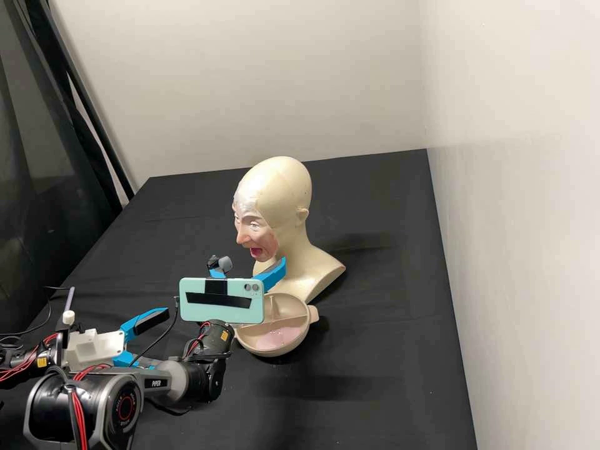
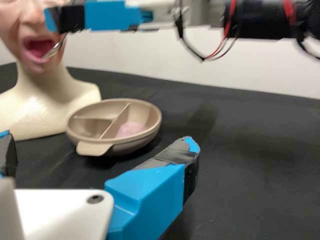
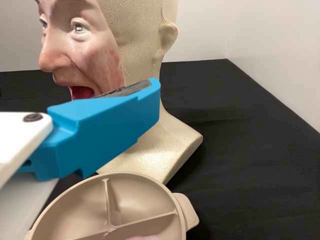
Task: Feed the grandma with a spoon
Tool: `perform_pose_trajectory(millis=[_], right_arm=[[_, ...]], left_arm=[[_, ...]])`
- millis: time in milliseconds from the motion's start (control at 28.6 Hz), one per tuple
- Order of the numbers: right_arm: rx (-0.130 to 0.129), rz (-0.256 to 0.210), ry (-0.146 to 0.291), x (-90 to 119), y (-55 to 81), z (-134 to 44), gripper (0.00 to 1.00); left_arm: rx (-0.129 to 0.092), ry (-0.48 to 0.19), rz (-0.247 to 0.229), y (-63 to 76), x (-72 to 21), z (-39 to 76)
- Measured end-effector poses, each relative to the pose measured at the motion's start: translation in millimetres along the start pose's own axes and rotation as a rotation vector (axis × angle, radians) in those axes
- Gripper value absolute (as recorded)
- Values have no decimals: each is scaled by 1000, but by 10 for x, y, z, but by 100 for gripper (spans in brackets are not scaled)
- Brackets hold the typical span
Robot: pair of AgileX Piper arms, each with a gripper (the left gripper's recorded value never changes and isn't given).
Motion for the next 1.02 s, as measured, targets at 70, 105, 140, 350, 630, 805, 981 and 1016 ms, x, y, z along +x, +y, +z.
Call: perform_pose_trajectory(millis=[70,105,140,350,630,805,981,1016], right_arm=[[0,0,0,0,0,0,100],[0,0,0,0,0,0,100],[0,0,0,0,0,0,100],[0,0,0,0,0,0,100],[2,0,0,-4,-2,3,100],[4,-15,-28,-64,-34,80,0],[32,-12,-68,-135,-27,193,0],[37,-11,-75,-148,-25,213,0]], left_arm=[[-3,14,-7,-20,8,-44],[-4,21,-10,-28,11,-66],[-4,22,-9,-26,11,-71],[-3,22,-10,-28,11,-73],[-3,22,-10,-28,11,-73],[-3,22,-10,-28,11,-73],[-3,20,-11,-30,12,-67],[-3,20,-11,-30,12,-67]])
